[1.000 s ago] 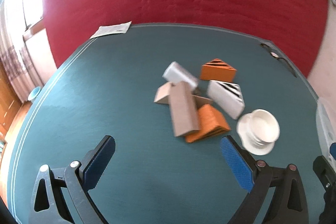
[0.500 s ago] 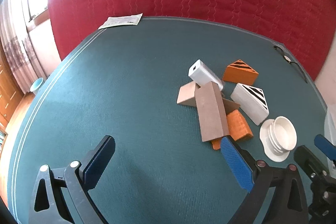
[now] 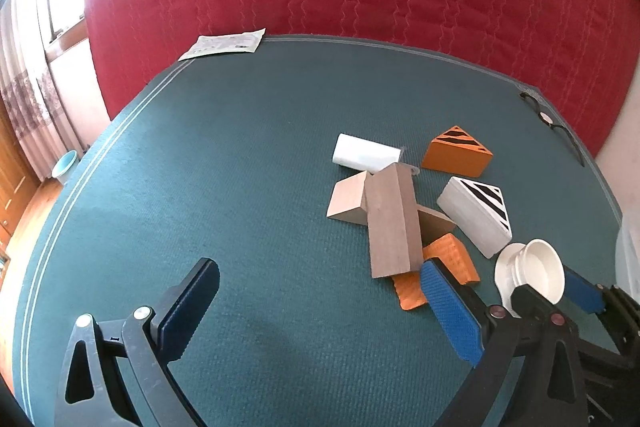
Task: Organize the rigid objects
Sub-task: 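Grasp the white cup with saucer with the right gripper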
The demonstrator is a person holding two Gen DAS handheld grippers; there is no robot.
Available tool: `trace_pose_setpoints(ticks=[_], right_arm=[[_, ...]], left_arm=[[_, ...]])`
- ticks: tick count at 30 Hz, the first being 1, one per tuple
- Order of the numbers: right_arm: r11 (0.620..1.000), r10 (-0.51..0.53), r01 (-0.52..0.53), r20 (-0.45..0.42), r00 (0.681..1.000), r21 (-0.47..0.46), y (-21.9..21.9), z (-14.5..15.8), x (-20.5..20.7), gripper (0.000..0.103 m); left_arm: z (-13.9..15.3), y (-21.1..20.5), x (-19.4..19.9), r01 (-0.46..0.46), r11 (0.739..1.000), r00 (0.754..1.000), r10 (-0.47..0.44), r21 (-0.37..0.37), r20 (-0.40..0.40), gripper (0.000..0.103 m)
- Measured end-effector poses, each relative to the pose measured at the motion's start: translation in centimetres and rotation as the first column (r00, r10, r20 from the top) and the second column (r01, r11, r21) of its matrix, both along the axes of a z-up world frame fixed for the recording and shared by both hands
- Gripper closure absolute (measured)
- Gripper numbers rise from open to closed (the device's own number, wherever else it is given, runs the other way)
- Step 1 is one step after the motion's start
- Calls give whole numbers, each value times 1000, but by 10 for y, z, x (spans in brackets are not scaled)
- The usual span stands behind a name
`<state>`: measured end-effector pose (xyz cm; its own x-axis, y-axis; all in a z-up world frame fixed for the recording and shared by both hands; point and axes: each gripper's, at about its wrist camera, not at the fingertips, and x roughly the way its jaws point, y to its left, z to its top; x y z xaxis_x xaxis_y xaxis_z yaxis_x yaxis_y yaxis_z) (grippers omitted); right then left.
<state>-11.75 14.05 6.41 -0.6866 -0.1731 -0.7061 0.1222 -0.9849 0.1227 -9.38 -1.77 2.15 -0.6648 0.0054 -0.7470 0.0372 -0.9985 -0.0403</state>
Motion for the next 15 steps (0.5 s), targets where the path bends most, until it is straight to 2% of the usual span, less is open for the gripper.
trace_pose_setpoints(ticks=[15], right_arm=[[1000, -12, 12, -8, 1000, -26, 4, -2, 5, 50]], left_arm=[[4, 2, -19, -28, 1000, 1000, 28, 5, -12, 1]])
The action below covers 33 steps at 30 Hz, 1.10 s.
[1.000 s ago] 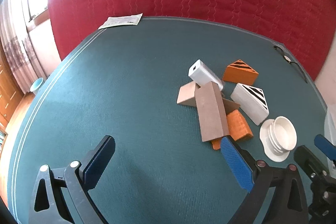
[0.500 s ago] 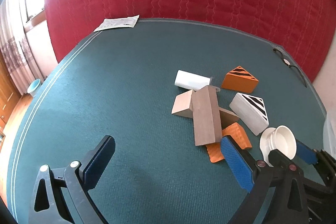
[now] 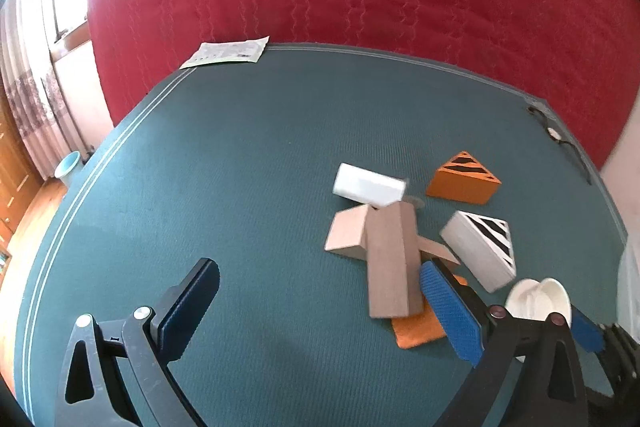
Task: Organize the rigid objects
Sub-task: 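Grasp the white cup with saucer with the right gripper, then grasp the tan rectangular block with the left gripper while the right holds the cup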
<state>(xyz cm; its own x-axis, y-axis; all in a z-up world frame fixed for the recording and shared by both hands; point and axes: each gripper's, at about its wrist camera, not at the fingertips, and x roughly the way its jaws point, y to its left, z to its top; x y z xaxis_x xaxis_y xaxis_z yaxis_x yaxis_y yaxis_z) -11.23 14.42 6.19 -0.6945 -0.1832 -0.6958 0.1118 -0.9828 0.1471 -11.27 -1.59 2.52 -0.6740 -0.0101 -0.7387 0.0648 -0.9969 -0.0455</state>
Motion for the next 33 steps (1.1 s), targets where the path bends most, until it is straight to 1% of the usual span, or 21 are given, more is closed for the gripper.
trace_pose_setpoints(ticks=[2, 4, 6, 10, 16, 18, 20, 24, 30, 33], right_arm=[[1000, 1, -1, 0, 1000, -4, 1, 0, 0, 50], [1000, 0, 0, -1, 1000, -8, 1, -1, 0, 50], [1000, 0, 0, -1, 1000, -8, 1, -1, 0, 50], [1000, 0, 0, -1, 1000, -8, 1, -1, 0, 50], [1000, 0, 0, -1, 1000, -8, 2, 0, -1, 50], [1000, 1, -1, -1, 1000, -8, 2, 0, -1, 50], [1000, 1, -1, -1, 1000, -8, 2, -1, -1, 50], [1000, 1, -1, -1, 1000, -8, 2, -1, -1, 50], [1000, 1, -1, -1, 1000, -9, 2, 0, -1, 50], [1000, 1, -1, -1, 1000, -11, 3, 0, -1, 50]], left_arm=[[-1, -3, -2, -2, 1000, 1000, 2, 14, 3, 1], [-2, -6, -2, -10, 1000, 1000, 10, 8, 4, 1], [-4, -12, -1, -25, 1000, 1000, 25, 3, 10, 1], [-5, -27, 2, -55, 998, 998, 55, 20, 16, 0], [-9, -47, 4, -117, 993, 993, 117, 15, 26, 0], [-10, -52, 4, -140, 990, 990, 140, 1, 29, 0], [-11, -56, 4, -148, 989, 988, 148, -2, 32, 1], [-11, -53, 6, -142, 990, 989, 142, -4, 35, 1], [-8, -35, 6, -90, 996, 995, 90, -3, 30, 1], [-8, -23, 1, -56, 998, 998, 56, -24, 19, 1]])
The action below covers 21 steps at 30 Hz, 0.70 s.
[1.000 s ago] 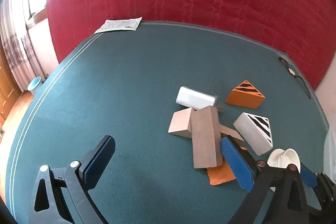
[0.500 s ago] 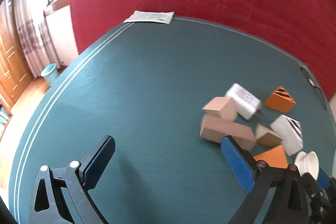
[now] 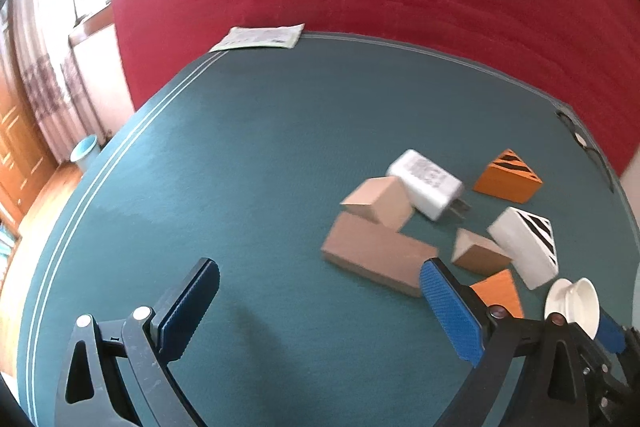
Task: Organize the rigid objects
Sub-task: 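Grasp the tan rectangular block with the left gripper while the right holds the cup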
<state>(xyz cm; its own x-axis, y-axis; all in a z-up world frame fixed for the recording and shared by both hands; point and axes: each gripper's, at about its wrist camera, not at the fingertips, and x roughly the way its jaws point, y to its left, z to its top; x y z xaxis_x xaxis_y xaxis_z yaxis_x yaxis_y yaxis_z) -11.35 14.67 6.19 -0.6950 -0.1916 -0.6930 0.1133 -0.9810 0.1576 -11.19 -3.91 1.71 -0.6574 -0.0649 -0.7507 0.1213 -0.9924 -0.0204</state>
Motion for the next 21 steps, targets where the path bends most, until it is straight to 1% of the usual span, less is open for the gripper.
trace_pose_setpoints(ticks=[7, 9, 10, 11, 12, 16, 17, 18, 20, 21], right_arm=[[1000, 1, -1, 0, 1000, -4, 1, -1, 0, 50], [1000, 1, -1, -1, 1000, -3, 1, -1, 0, 50], [1000, 1, -1, -1, 1000, -3, 1, -1, 0, 50], [1000, 1, -1, -1, 1000, -3, 1, -1, 0, 50], [1000, 1, -1, -1, 1000, -3, 2, -1, 0, 50], [1000, 2, -2, -1, 1000, -3, 2, -1, 0, 50], [1000, 2, -2, -1, 1000, -3, 1, -1, 0, 50], [1000, 3, -3, -1, 1000, -3, 1, -1, 0, 50], [1000, 2, -2, -1, 1000, -1, 1, -1, 0, 50], [1000, 3, -3, -1, 1000, -1, 1, -1, 0, 50]], left_arm=[[-3, 10, -9, 72, 996, 997, -72, -55, -8, 1], [-6, 10, -12, 95, 994, 996, -95, -46, 1, 1], [-8, 8, -15, 116, 993, 993, -115, -23, 15, 2], [-10, 7, -17, 133, 991, 991, -133, -1, 27, 5], [-10, 5, -18, 143, 990, 989, -143, 9, 31, 7], [-8, 6, -19, 172, 985, 985, -172, 7, 8, 18], [-8, 7, -18, 184, 983, 983, -184, 7, 0, 24], [-7, 9, -18, 196, 980, 981, -196, 9, -6, 33], [-6, 11, -15, 214, 977, 977, -214, 11, -16, 40], [-6, 11, -14, 216, 976, 976, -216, 14, -17, 40]])
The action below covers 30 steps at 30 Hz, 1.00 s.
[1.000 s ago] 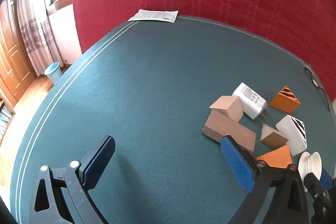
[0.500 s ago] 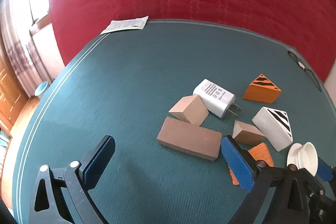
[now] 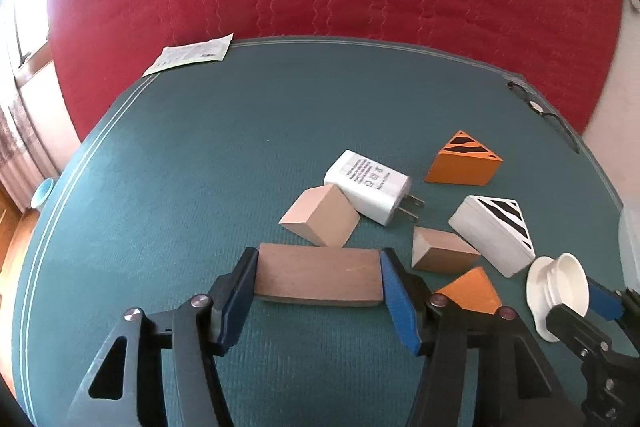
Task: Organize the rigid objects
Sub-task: 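Grasp the tan rectangular block with the left gripper while the right holds the cup, then carry the white cup into the clear bowl with the right gripper while left holds tan block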
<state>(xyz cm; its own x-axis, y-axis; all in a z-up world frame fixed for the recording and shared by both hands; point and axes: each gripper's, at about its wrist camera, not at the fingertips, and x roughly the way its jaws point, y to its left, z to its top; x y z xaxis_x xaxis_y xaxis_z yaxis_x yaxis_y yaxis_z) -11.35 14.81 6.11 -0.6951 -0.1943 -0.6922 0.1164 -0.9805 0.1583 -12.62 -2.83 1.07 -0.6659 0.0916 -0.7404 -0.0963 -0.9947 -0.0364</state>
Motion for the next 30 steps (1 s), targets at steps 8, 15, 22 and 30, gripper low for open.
trace_pose_setpoints(ticks=[8, 15, 22, 30], right_arm=[[999, -28, 28, -1, 1000, 17, 3, -1, 2, 50], [998, -49, 49, 1, 999, 29, 4, -2, 15, 50], [998, -46, 46, 7, 999, 33, -1, 1, 33, 50], [997, -71, 72, -44, 997, 26, 8, 23, 57, 50]], left_arm=[[0, -5, 8, -17, 1000, 1000, 17, 26, -12, 41], [2, -8, 16, -49, 998, 998, 49, 30, -27, 41], [4, -8, 20, -62, 997, 997, 64, 41, -38, 41], [12, -11, 24, -76, 995, 996, 80, 69, -51, 41]])
